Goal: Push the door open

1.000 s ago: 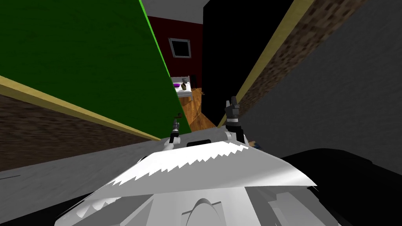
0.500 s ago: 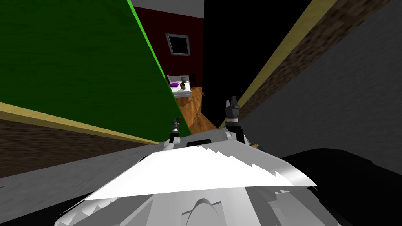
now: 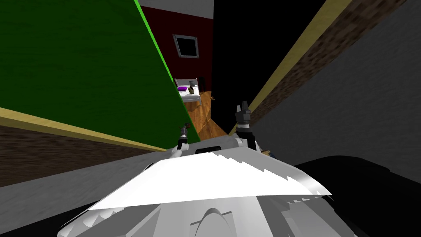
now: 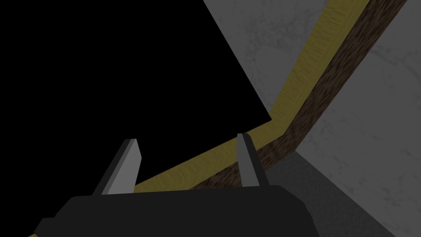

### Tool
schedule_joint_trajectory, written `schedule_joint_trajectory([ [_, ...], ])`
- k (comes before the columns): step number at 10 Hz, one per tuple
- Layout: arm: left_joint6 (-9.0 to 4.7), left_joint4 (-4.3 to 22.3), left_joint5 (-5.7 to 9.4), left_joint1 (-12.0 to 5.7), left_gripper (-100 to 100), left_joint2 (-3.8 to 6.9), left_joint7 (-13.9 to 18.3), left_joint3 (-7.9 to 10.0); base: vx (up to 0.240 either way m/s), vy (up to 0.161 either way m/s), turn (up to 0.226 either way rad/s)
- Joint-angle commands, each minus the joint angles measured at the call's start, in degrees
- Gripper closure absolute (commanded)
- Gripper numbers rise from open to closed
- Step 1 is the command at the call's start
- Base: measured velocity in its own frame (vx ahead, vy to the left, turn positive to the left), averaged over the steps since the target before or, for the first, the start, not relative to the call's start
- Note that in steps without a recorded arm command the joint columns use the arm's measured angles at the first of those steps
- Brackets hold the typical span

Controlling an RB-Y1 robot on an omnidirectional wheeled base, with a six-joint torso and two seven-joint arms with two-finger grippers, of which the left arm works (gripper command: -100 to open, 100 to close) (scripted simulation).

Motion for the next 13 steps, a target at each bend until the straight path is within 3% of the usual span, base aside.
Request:
schedule_joint_trajectory([
  [1,-0.06,0.2,-0.03,0.35,100,-0.15,-0.1,-0.06,0.0,0.0,0.0],
  [4,-0.16,0.2,0.81,-0.13,100,-0.18,-1.2,1.39,0.151,-0.023,0.054],
  [6,-0.16,0.2,0.81,-0.13,100,-0.18,-1.2,1.39,0.079,-0.004,-0.005],
  [8,-0.31,0.4,1.6,-0.26,100,-0.38,-2.3,2.73,0.149,-0.021,0.061],
  [11,-0.34,0.5,1.75,-0.28,100,-0.42,-2.6,2.99,0.108,-0.012,0.016],
  [13,-0.49,0.7,2.56,-0.42,100,-0.64,-3.7,4.37,0.174,-0.012,0.078],
])
